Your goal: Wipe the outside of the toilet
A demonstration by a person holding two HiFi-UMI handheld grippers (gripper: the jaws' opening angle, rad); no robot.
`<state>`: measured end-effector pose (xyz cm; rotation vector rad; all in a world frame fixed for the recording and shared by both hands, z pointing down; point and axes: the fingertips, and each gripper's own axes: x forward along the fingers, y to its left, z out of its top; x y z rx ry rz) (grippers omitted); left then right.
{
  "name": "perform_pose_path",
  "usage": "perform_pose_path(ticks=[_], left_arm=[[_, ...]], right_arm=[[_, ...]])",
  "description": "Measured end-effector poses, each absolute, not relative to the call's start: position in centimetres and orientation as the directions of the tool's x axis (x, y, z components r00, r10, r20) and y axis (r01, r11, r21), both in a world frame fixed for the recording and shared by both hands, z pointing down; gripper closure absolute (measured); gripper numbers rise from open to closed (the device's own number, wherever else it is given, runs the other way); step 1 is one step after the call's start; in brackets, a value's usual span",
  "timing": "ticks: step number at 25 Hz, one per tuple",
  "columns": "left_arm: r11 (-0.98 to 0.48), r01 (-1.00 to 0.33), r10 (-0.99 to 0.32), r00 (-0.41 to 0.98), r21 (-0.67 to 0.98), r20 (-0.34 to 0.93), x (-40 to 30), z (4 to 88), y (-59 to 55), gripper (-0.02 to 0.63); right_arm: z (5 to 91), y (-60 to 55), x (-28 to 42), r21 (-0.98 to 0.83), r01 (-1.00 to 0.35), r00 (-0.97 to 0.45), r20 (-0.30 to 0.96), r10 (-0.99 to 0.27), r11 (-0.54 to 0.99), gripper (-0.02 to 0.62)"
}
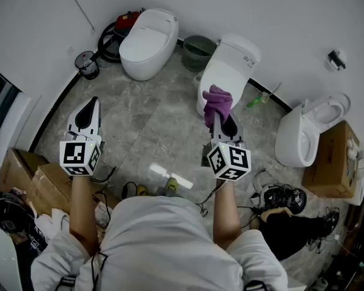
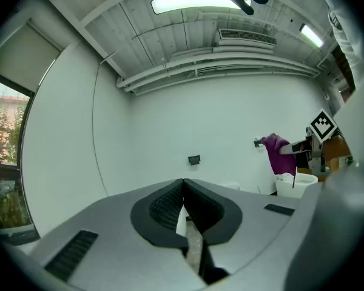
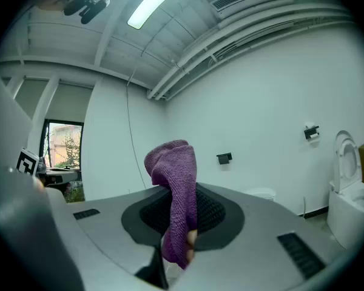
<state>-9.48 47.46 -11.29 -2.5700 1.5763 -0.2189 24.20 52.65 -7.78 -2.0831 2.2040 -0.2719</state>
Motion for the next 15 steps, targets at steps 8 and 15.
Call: perform_pose_path(ticks=[8,15], left_arm=[[-0.448,-0.876,-0.894,0.445,-0.179,0.058,-9.01,-11.19,47.8,0.589],[-0.44,-0.882,-0.898,0.436,-0.171,0.062,-9.23,-11.12,48.09,0.589]], right_arm=[[-7.81,52.59,24.14,-0.192,-0.979,-0.076,0.046,-0.996,0.066,0.525],[-8.22,52.92,23.68,-0.179,-0.98,-0.092,0.034,-0.995,0.084,0.52]])
